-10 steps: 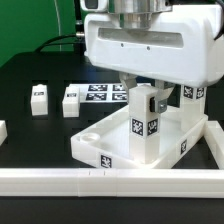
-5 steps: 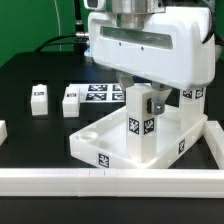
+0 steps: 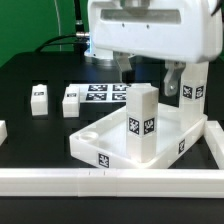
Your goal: Assemble desk
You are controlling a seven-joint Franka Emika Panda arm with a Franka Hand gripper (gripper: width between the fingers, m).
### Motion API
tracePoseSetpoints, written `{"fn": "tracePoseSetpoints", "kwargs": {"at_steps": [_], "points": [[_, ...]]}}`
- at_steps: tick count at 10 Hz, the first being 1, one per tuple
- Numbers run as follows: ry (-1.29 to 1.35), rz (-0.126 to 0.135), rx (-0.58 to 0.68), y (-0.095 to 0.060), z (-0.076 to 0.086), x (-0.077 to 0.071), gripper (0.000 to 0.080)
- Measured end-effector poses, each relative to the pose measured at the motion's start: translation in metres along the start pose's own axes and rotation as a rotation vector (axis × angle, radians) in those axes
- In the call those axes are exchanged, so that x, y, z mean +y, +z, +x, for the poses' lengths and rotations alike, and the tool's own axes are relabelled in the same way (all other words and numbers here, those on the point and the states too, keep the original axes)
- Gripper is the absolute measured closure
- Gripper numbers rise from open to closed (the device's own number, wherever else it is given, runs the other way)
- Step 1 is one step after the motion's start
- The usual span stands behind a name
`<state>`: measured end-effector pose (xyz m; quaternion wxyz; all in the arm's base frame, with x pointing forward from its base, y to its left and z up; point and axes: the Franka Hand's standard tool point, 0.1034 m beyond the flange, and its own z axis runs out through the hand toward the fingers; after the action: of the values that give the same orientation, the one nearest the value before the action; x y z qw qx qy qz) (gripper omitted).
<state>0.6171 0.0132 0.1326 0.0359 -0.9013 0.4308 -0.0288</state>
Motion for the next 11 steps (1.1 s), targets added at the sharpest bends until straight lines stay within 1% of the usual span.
{"fn": "tracePoseSetpoints", "kwargs": {"at_steps": [1,2,7,8,9,10,11], "points": [[-0.019,0.002,-0.005,-0.004,-0.003,0.008,0.0152],[-0.017,0.005,-0.011,-0.005,-0.004,0.012,0.0151],[-0.027,0.001,-0.014,-0.002,-0.006,0.012,0.0151],[-0.091,0.001,-0.011,0.001,-0.01,0.021,0.0151],[-0.134,-0.007,-0.016,0.005,-0.016,0.036,0.0151],[-0.158,-0.012,-0.016,0.01,-0.018,0.045,0.0151],[-0.178,-0.011,-0.003,0.017,-0.018,0.052,0.0151]]}}
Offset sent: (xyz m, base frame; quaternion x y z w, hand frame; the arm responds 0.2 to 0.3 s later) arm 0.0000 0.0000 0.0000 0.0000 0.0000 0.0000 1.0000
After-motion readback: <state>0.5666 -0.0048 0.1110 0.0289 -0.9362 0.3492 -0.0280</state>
